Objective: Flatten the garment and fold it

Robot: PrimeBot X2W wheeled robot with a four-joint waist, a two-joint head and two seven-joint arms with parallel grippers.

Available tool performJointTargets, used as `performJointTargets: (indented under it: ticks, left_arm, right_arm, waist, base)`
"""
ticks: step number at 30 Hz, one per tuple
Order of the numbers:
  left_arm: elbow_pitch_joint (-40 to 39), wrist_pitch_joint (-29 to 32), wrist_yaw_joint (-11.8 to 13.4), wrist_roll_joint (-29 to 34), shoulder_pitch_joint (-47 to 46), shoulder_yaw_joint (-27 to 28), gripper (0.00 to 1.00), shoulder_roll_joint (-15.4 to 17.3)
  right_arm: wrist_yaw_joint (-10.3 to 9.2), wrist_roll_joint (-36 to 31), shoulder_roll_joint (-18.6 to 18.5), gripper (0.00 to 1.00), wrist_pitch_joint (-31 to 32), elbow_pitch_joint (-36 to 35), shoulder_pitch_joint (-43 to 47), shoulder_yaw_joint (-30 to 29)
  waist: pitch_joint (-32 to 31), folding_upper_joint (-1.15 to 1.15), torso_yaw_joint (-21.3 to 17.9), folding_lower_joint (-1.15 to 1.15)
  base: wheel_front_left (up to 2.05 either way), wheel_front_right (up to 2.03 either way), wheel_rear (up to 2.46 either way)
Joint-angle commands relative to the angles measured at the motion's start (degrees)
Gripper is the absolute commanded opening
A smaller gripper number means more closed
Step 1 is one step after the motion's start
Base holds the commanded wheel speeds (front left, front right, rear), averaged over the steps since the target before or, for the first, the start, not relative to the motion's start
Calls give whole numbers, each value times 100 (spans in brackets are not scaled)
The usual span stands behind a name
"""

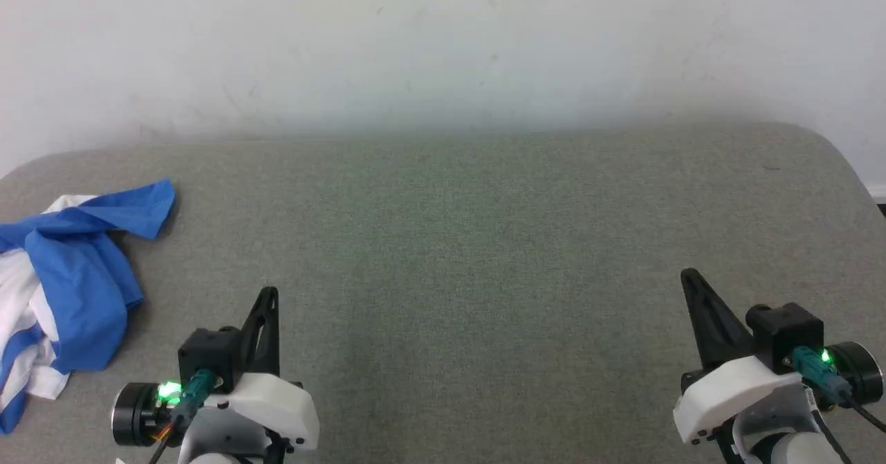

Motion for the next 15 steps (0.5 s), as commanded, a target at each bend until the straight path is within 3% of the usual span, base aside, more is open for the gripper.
performJointTargets:
  ticks: [1,15]
  left_arm:
    - [-27,1,38,39,-73,-4,0,-13]
    - [-27,1,38,39,-73,-4,0,-13]
  right_arm:
    - [-5,-42,19,0,3,-31,-60,-10]
    - [-5,-42,19,0,3,-31,-60,-10]
  waist:
    - [0,0,0,0]
    - [0,0,0,0]
  base:
    - [0,0,0]
    - [0,0,0]
